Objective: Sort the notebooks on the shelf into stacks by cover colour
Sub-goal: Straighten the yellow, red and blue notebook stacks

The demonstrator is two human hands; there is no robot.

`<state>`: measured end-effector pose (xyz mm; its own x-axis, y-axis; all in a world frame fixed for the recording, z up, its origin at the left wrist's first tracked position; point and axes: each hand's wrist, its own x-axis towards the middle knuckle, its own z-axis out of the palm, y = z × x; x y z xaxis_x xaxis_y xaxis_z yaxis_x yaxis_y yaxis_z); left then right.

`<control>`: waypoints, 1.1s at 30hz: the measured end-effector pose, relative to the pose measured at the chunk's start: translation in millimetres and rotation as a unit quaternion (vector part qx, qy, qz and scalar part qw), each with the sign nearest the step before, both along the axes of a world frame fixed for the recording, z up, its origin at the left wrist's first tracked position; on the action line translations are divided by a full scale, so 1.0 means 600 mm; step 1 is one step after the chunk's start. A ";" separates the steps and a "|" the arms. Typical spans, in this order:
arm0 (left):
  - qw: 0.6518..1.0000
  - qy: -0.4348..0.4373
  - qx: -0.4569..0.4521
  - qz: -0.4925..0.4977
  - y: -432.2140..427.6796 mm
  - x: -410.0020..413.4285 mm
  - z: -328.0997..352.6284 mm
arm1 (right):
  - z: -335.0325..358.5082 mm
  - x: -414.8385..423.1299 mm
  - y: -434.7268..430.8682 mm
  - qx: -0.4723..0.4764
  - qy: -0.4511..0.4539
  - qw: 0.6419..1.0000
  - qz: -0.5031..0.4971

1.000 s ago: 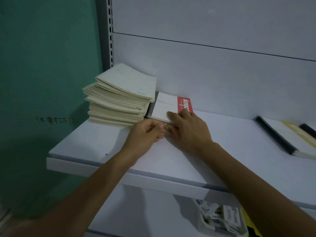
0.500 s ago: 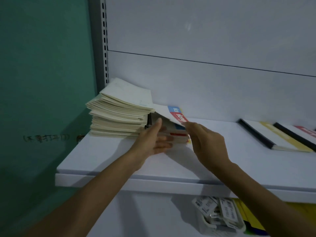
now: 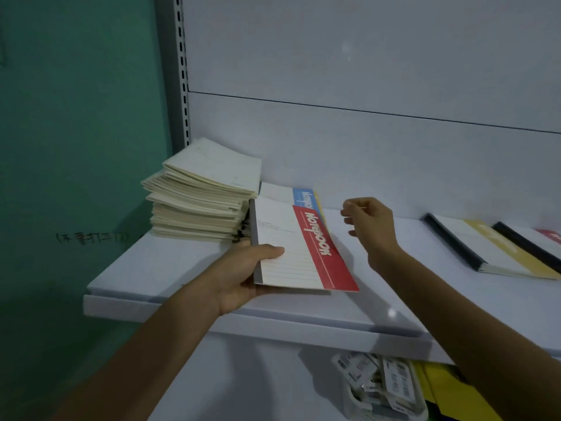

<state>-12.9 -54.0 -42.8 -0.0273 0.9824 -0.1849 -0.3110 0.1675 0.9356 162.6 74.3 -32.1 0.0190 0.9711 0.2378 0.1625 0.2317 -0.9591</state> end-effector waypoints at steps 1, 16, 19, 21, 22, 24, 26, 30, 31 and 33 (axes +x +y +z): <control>1.000 -0.001 0.004 0.001 -0.009 0.003 -0.002 | 0.004 -0.007 0.020 -0.057 -0.010 0.998 0.010; 0.995 0.093 -0.001 0.046 -0.071 0.049 -0.013 | -0.006 0.000 0.050 -0.230 -0.082 0.964 0.108; 0.988 0.128 0.015 0.080 -0.082 0.056 -0.012 | -0.002 -0.006 0.045 -0.227 -0.051 0.966 0.111; 0.978 0.176 0.041 0.109 -0.088 0.054 -0.003 | 0.001 -0.018 0.043 -0.228 -0.048 0.965 0.117; 0.970 0.203 0.063 0.121 -0.090 0.052 0.004 | 0.001 -0.025 0.044 -0.230 -0.053 0.965 0.114; 0.953 0.246 0.107 0.144 -0.095 0.046 0.019 | -0.002 -0.035 0.042 -0.233 -0.075 0.964 0.106; 0.940 0.268 0.138 0.162 -0.098 0.037 0.036 | -0.006 -0.038 0.043 -0.237 -0.080 0.963 0.098; 0.923 0.290 0.176 0.183 -0.085 0.015 0.065 | 0.007 -0.030 0.045 -0.219 -0.091 0.969 0.072; 0.921 0.287 0.184 0.190 -0.078 0.009 0.071 | 0.010 -0.028 0.045 -0.208 -0.114 0.969 0.065; 0.919 0.275 0.195 0.203 -0.061 -0.005 0.081 | 0.017 -0.029 0.044 -0.165 -0.147 0.974 0.045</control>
<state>-15.9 -90.5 5.6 -0.3907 0.8587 0.3316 0.2651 -0.2400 0.9339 145.5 100.7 -22.0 -0.0920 0.9902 -0.1053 0.4344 -0.0553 -0.8990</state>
